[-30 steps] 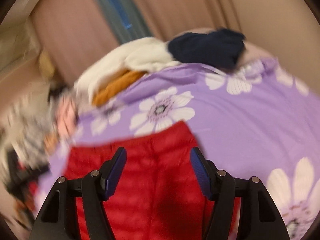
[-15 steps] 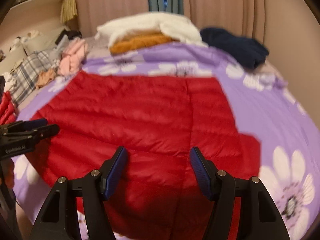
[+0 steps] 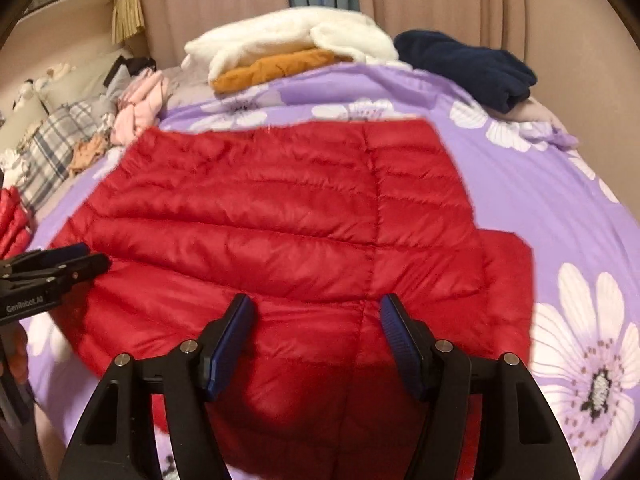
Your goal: Fold large clothes
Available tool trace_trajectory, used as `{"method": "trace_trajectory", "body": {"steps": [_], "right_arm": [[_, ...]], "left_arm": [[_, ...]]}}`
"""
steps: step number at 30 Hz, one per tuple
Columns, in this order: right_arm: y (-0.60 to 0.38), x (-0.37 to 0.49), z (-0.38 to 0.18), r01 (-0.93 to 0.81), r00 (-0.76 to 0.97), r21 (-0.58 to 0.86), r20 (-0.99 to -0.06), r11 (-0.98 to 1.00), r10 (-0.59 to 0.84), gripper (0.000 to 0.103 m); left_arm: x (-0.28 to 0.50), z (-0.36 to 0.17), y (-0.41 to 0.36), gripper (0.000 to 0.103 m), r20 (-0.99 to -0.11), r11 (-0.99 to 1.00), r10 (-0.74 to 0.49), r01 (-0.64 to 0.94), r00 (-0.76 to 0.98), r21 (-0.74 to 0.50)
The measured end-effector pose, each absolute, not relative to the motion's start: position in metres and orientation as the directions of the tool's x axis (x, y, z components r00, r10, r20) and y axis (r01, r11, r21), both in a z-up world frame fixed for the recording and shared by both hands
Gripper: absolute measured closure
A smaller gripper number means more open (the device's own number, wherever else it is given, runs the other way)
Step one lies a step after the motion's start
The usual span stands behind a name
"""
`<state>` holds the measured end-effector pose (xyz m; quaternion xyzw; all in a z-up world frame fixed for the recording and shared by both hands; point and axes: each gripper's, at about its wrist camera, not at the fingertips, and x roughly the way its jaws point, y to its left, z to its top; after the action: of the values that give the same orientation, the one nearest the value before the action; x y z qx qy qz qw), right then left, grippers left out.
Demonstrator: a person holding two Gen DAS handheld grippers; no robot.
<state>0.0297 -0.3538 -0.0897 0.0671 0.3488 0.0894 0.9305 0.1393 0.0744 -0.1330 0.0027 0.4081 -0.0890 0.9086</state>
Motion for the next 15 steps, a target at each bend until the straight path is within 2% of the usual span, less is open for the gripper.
{"method": "trace_trajectory", "body": {"steps": [7, 15], "right_arm": [[-0.377, -0.005, -0.084, -0.109, 0.771, 0.189, -0.604, 0.976, 0.203, 0.037], [-0.379, 0.006, -0.120, -0.068, 0.718, 0.218, -0.667, 0.973, 0.200, 0.037]], "left_arm": [[0.111, -0.137, 0.104, 0.040, -0.737, 0.993, -0.108, 0.110, 0.668, -0.045], [0.117, -0.170, 0.107, 0.037, -0.780, 0.992, -0.125, 0.067, 0.613, -0.106]]}}
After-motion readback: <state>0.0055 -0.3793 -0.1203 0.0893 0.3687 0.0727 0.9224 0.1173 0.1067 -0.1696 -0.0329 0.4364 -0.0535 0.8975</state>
